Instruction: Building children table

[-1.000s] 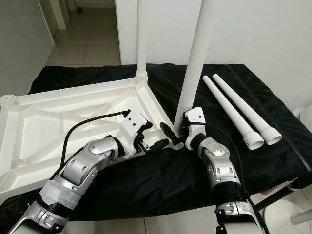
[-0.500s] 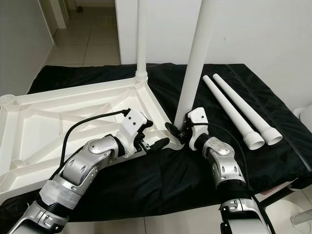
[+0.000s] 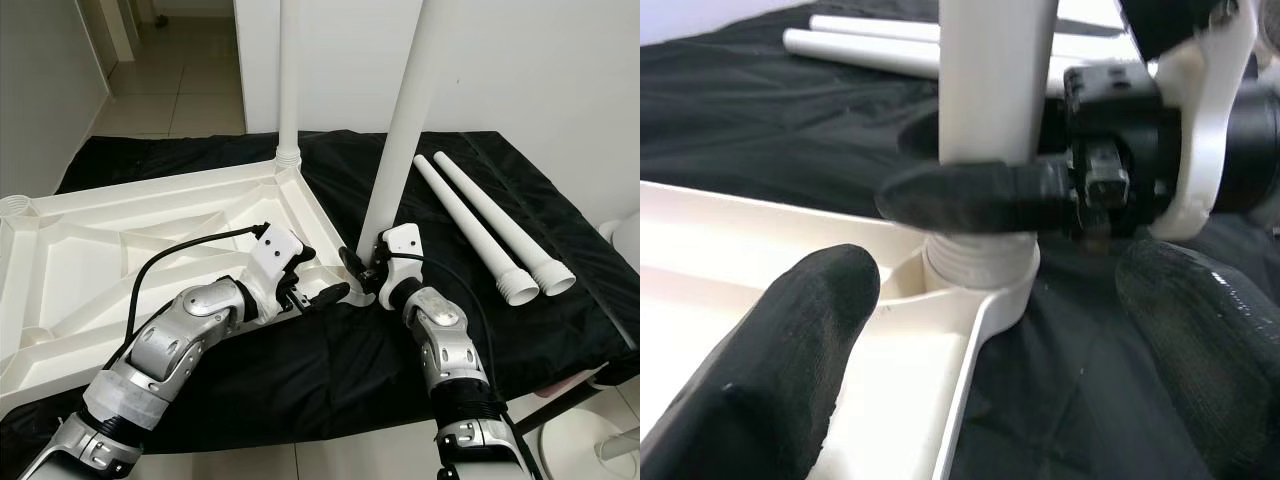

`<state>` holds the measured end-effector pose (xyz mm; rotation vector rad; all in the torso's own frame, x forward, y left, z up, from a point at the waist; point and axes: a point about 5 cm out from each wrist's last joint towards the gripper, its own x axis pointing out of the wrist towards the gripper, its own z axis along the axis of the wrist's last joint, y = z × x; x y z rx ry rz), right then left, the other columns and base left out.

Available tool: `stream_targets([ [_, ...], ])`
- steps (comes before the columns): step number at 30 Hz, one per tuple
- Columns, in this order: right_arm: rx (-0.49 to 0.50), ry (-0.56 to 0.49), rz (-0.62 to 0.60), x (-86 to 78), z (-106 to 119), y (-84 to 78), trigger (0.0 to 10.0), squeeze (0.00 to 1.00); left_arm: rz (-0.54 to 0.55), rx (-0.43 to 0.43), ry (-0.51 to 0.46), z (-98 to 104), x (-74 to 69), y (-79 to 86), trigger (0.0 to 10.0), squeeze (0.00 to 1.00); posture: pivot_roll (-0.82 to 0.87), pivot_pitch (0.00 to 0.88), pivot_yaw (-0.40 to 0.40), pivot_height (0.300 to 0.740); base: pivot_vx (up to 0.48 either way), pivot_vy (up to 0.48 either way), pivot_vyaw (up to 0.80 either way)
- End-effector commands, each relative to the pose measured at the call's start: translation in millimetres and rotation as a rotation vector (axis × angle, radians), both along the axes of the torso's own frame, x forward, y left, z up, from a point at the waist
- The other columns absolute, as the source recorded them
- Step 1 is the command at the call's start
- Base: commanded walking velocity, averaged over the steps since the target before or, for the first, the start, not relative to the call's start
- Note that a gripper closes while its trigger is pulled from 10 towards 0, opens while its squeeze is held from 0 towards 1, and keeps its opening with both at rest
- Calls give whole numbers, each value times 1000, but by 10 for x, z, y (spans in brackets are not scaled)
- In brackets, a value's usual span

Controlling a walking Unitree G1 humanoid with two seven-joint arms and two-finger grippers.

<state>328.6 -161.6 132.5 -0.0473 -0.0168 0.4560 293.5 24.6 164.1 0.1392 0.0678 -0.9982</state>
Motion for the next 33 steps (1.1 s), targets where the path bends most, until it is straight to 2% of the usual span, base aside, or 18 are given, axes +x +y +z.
stream_targets([
  [1, 3, 65, -32, -40, -126, 47, 10000, 0, -16, 25, -5, -30, 10, -18, 10000, 0, -77, 0, -12, 740, 0, 0, 0],
  [4, 13, 70, -63, -50, -134, 67, 10000, 0, -14, 30, -3, -46, 13, -15, 10000, 0, -77, 0, -12, 740, 0, 0, 0],
  [5, 46, 93, -140, -64, -156, 85, 10000, 0, -17, 33, -3, -54, 10, -8, 10000, 0, -78, 0, -14, 740, 0, 0, 0],
  [6, 46, 93, -140, -64, -156, 85, 10000, 0, -17, 33, -3, -54, 10, -8, 10000, 0, -78, 0, -14, 740, 0, 0, 0],
  [7, 77, 111, -218, -85, -171, 106, 10000, 0, -18, 34, -1, -59, 7, 0, 10000, 0, -81, 0, -13, 740, 0, 0, 0],
  [9, 98, 118, -290, -113, -180, 131, 10000, 0, -19, 35, -1, -62, 5, 7, 10000, 0, -81, 0, -14, 740, 0, 0, 0],
  [11, 98, 118, -290, -113, -180, 131, 10000, 0, -19, 35, -1, -62, 5, 7, 10000, 0, -81, 0, -14, 740, 0, 0, 0],
  [12, 130, 129, -376, -155, -189, 172, 10000, 0, -19, 35, 0, -65, 5, 9, 10000, 0, -81, 0, -15, 740, 0, 0, 0],
  [13, 130, 129, -376, -155, -189, 172, 10000, 0, -19, 35, 0, -65, 5, 9, 10000, 0, -81, 0, -15, 740, 0, 0, 0],
  [15, 156, 104, -554, -244, -164, 232, 10000, 0, -19, 32, 2, -64, 1, 5, 10000, 0, -80, 0, -14, 740, 0, 0, 0],
  [16, 156, 104, -554, -244, -164, 232, 10000, 0, -19, 32, 2, -64, 1, 5, 10000, 0, -80, 0, -14, 740, 0, 0, 0],
  [18, 164, 83, -658, -301, -138, 253, 10000, 0, -21, 31, 3, -69, -2, 3, 10000, 0, -82, 0, -11, 740, 0, 0, 0],
  [23, 183, 74, -672, -328, -117, 282, 10000, 0, -23, 33, 1, -80, -6, 8, 10000, 0, -83, 0, -11, 740, 0, 0, 0],
  [26, 210, 10, -638, -359, -25, 265, 10000, 0, -21, 35, -1, -90, -4, 22, 10000, 0, -87, 0, -7, 740, 0, 0, 0],
  [27, 219, -1, -635, -380, -11, 237, 10000, 141, -19, 30, -3, -79, 2, 21, 10000, 0, -87, 0, -5, 740, 0, 0, 0],
  [28, 219, -1, -635, -380, -11, 237, 10000, 141, -19, 30, -3, -79, 2, 21, 10000, 0, -87, 0, -5, 740, 0, 0, 0],
  [29, 226, -3, -629, -384, -15, 229, 10000, 1000, -18, 27, -4, -70, 3, 18, 10000, 0, -86, 0, -4, 740, 0, 0, 0],
  [33, 226, -24, -634, -391, 0, 196, 10000, 1000, -17, 23, -8, -59, 1, 19, 10000, 0, -87, 0, 0, 740, 0, 0, 0],
])
